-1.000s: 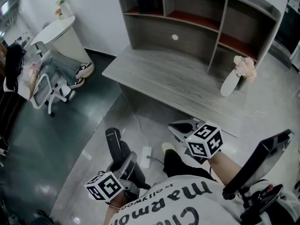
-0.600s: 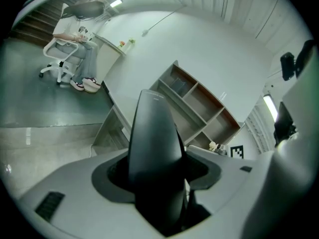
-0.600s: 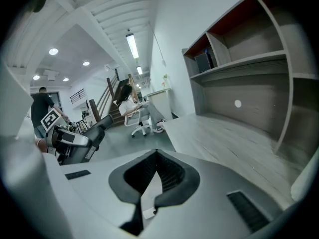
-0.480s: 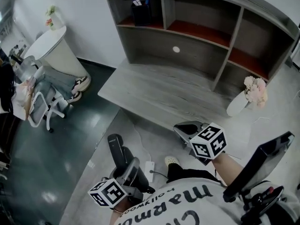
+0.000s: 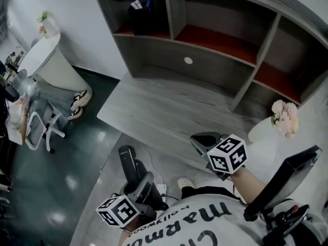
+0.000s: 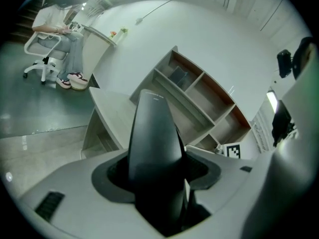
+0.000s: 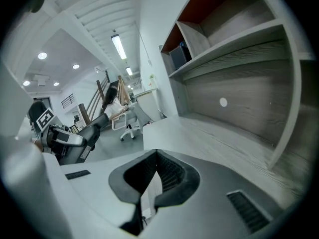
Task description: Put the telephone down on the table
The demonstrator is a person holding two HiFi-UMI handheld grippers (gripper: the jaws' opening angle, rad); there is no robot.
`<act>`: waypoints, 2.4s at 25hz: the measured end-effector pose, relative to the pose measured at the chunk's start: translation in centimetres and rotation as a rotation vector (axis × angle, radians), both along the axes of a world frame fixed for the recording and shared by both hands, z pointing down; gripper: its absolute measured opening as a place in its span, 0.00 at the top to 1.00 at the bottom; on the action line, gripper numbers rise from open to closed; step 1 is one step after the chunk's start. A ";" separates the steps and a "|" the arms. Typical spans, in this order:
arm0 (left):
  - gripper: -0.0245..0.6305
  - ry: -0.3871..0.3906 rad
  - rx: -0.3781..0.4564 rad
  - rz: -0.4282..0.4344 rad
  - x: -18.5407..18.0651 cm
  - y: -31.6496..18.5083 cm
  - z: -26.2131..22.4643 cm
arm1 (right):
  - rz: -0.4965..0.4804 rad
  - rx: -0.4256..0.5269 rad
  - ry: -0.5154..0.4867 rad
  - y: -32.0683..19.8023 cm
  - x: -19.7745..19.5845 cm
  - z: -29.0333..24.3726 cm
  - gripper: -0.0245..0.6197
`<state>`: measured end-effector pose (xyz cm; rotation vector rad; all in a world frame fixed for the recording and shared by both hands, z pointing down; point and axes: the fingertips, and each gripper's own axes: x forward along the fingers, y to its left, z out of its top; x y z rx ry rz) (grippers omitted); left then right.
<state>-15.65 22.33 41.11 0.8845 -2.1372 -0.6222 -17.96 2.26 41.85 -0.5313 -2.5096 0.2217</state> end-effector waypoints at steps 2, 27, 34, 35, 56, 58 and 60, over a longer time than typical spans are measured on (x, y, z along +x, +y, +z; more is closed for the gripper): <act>0.55 -0.008 -0.003 -0.004 -1.0 -0.9 0.1 | 0.007 -0.005 -0.003 -1.2 -1.0 0.4 0.95; 0.55 -0.006 -0.075 0.066 -7.9 -7.9 -0.5 | 0.123 -0.115 0.000 -7.9 -5.3 2.4 0.95; 0.55 -0.016 -0.089 0.107 -8.0 -8.7 -0.8 | 0.150 -0.112 0.011 -8.5 -4.6 2.5 0.95; 0.55 -0.016 -0.091 0.117 -8.1 -8.9 -0.8 | 0.156 -0.108 0.011 -8.6 -4.5 2.6 0.95; 0.55 0.030 -0.061 0.481 -14.4 -16.9 1.2 | 0.449 -0.067 0.125 -13.5 -4.3 4.8 0.95; 0.55 0.043 -0.073 0.519 -15.6 -16.8 1.5 | 0.477 -0.078 0.133 -13.1 -4.9 4.9 0.95; 0.55 0.045 -0.071 0.552 -16.9 -17.0 1.2 | 0.506 -0.082 0.138 -12.9 -5.6 4.8 0.95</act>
